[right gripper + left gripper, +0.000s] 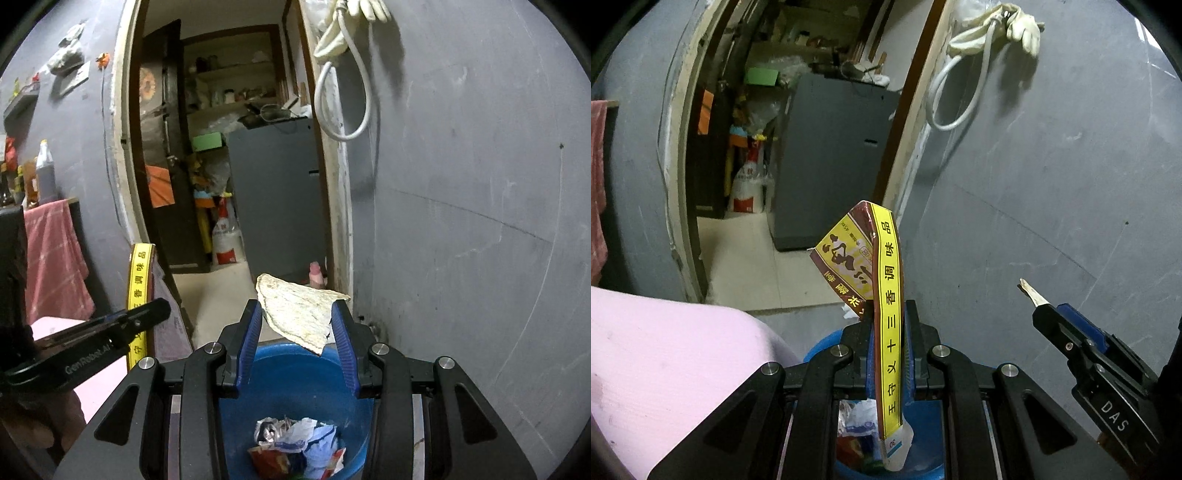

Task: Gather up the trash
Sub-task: 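Carry the box and flatbread over the blue basin and open both grippers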

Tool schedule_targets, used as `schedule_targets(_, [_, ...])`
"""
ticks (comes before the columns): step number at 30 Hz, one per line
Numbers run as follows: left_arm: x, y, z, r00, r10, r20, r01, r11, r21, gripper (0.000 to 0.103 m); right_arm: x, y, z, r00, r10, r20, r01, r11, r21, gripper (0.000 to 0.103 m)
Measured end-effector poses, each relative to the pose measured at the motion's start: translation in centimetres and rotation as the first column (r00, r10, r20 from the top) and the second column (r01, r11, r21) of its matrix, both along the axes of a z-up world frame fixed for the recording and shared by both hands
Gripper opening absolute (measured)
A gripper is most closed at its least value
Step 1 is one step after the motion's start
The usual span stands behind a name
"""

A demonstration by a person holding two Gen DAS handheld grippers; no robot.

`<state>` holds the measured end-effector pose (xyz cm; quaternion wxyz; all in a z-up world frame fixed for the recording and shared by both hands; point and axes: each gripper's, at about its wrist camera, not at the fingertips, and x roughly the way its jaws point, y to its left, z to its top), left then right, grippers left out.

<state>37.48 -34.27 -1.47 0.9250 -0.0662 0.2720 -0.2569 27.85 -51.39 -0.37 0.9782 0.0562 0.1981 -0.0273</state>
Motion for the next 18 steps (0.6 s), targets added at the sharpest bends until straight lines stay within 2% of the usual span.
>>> schedule_targets(11, [1.8, -0.1, -2.2, 0.995, 0.009, -0.101, -0.009, 1.000, 0.001, 0.011, 1.9, -0.4, -1.5, 0.998, 0.010, -0.068, -0.008, 0.999, 0.034, 0.039])
schedule_targets(13, [1.9, 0.0, -2.5, 0.992, 0.013, -0.124, -0.012, 1.000, 0.007, 0.012, 2.0, -0.6, -1.7, 0.997, 0.010, -0.077, -0.007, 0.999, 0.044, 0.042])
schedule_targets(14, [2.1, 0.0, -2.7, 0.990, 0.012, -0.138, -0.011, 1.000, 0.007, 0.014, 2.1, -0.6, -1.7, 0.997, 0.009, -0.079, -0.005, 0.999, 0.047, 0.044])
schedule_targets(15, [2.2, 0.0, -2.8, 0.989, 0.009, -0.144, -0.009, 1.000, 0.004, 0.023, 2.0, -0.7, -1.7, 0.997, 0.007, -0.077, -0.003, 0.999, 0.047, 0.044])
schedule_targets(17, [2.2, 0.1, -2.9, 0.989, 0.009, -0.150, -0.009, 1.000, -0.005, 0.033, 1.7, -0.8, -1.6, 0.997, 0.001, -0.072, 0.002, 0.999, 0.046, 0.046])
schedule_targets(18, [2.1, 0.2, -2.9, 0.989, 0.006, -0.150, -0.007, 1.000, -0.012, 0.033, 1.8, -0.8, -1.5, 0.998, -0.002, -0.069, 0.005, 0.999, 0.048, 0.046])
